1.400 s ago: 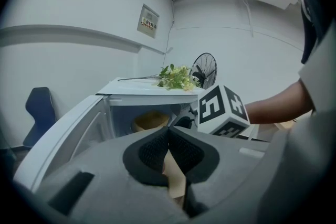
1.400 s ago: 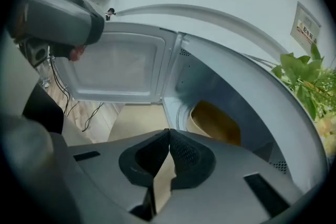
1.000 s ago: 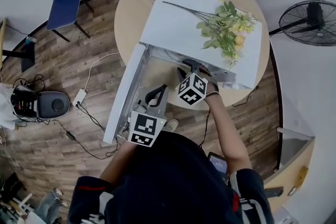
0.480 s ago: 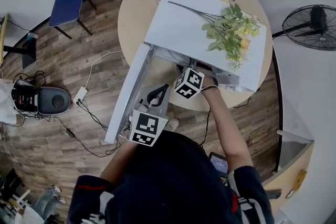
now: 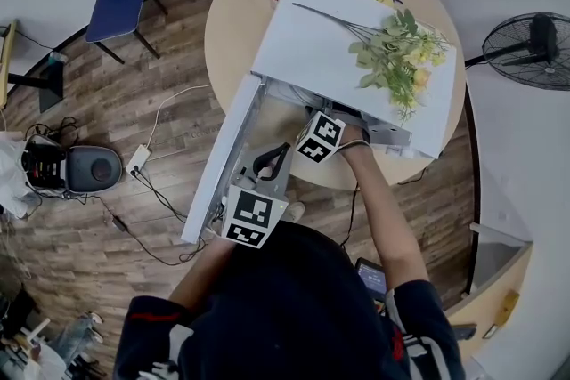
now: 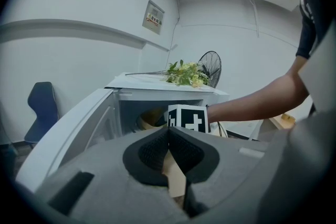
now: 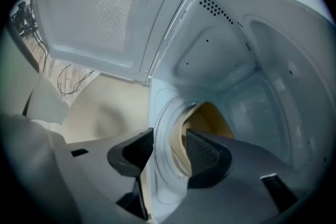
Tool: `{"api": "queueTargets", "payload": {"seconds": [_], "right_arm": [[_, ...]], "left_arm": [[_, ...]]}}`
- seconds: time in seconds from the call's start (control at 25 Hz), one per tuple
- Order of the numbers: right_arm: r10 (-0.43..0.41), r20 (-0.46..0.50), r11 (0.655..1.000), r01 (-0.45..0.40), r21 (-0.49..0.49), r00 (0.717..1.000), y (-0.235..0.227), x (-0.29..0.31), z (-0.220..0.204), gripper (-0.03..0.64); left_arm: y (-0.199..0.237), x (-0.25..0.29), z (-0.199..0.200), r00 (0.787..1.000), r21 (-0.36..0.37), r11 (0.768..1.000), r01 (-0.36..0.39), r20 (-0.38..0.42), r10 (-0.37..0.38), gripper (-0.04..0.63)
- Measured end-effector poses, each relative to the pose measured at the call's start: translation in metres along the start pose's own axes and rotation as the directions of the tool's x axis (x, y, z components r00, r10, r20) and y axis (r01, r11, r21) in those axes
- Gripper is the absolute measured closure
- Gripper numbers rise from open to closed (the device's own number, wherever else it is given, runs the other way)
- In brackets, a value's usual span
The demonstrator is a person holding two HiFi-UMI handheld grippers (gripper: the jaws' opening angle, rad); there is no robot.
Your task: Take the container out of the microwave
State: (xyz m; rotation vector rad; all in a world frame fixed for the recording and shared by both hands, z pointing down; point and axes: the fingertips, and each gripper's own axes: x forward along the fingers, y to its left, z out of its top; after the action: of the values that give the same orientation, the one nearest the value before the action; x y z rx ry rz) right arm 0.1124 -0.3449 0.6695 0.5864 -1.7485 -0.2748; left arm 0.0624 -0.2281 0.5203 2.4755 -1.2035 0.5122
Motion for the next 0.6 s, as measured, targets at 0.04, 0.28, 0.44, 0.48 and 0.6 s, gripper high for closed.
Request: {"api": "queueTargets", "payload": {"seconds": [0.04, 0.28, 0.44, 0.48, 0.6], "right_arm": [[-0.011, -0.004, 1.0, 0.011, -0.006, 1.0, -0.001, 0.001, -0.002, 0.43], [-0.038, -0.007, 0.999, 0.038, -0.024, 0.999, -0.003, -0.001, -0.002, 0.514], [-0.038, 0.0, 0.999, 0.038, -0.033, 0.999, 0.0, -0.006, 0.001, 0.551], [-0.034, 0.001, 0.999, 0.034, -0.032, 0.999, 0.002, -0.007, 0.002, 0.551], [-0.028, -0.003, 0.999, 0.028, -0.028, 1.0, 0.005, -0.01, 0.002, 0.563]], "left_arm": [[-0.002, 0.0, 0.0, 1.0, -0.001, 1.0, 0.008, 0.001, -0.008, 0.581], [-0.006, 0.001, 0.002, 0.999, -0.056, 0.998, 0.037, 0.011, -0.037, 0.581], [-0.002, 0.0, 0.004, 0.999, -0.051, 0.998, 0.036, 0.011, -0.036, 0.581], [-0.001, -0.001, 0.004, 0.999, -0.047, 0.998, 0.034, 0.01, -0.033, 0.581], [0.0, -0.001, 0.001, 1.0, -0.027, 0.999, 0.026, 0.002, -0.026, 0.581]]}}
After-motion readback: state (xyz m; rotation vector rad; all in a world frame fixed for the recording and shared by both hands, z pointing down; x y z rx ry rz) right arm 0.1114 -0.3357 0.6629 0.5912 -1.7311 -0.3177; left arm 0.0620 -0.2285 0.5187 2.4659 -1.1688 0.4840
